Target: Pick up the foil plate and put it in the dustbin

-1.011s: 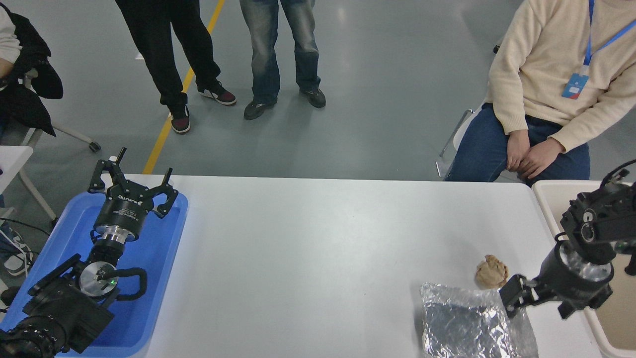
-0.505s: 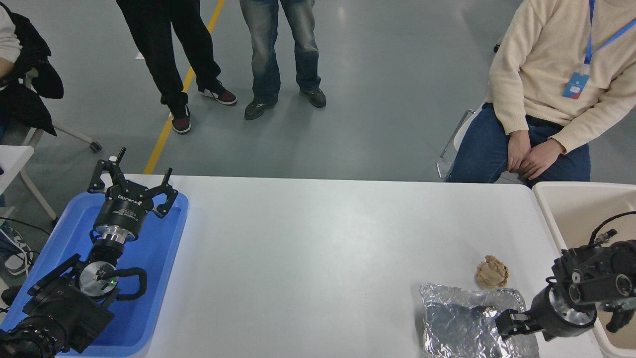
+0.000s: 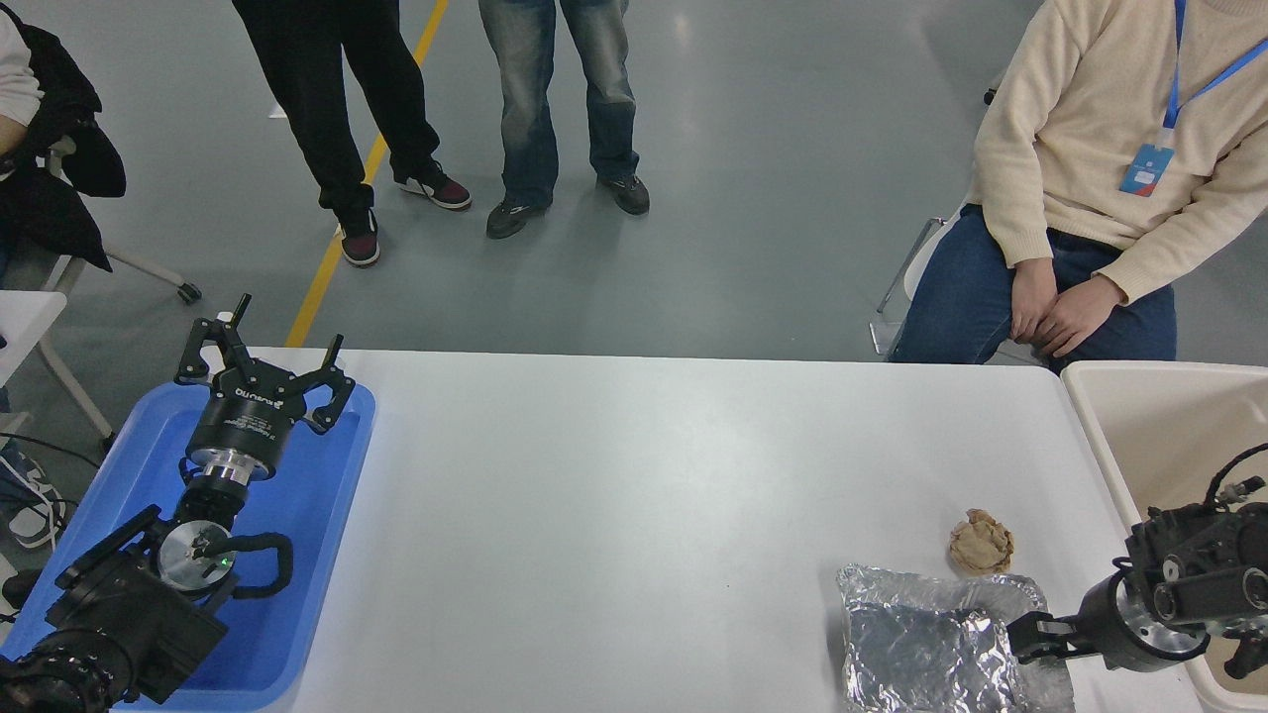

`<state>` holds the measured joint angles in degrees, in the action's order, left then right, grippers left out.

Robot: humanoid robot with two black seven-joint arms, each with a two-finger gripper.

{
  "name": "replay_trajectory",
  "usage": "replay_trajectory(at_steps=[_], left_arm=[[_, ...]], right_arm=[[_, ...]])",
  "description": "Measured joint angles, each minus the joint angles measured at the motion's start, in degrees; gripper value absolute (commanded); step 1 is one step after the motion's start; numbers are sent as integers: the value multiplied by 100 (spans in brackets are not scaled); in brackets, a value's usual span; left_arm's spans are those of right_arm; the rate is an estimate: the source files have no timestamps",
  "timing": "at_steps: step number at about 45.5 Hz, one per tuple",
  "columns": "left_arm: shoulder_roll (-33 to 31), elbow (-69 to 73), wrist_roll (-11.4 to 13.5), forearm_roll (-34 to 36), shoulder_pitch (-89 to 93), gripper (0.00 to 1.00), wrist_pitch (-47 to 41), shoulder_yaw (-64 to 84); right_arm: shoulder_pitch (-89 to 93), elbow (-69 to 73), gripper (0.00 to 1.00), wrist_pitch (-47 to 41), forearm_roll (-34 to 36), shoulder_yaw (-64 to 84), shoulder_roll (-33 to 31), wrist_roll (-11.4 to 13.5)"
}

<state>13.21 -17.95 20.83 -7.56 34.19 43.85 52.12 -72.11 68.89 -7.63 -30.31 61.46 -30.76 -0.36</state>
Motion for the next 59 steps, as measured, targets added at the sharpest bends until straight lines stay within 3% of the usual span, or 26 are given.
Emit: replay_trajectory(at_steps=[3,6,14,16,40,59], left_arm=[[0,0,0,0,0,100,0,0],[0,0,0,0,0,100,0,0],[0,-1,0,0,0,100,0,0],[0,-1,0,0,0,100,0,0],[-2,-1,0,0,0,100,0,0],[-3,-1,-8,0,8,100,0,0]], right_arm=[[0,0,80,9,24,-5,-5,0],[-7,9,66,17,103,-10,-9,0],[-16,60,10,-17,394,-15,-12,1],[-17,97,2,-29,448,-16,-12,0],[-84,389,0,-73,1006,-40,-59,-8],[-1059,1389,0,-175,1099,88,-694,-16]])
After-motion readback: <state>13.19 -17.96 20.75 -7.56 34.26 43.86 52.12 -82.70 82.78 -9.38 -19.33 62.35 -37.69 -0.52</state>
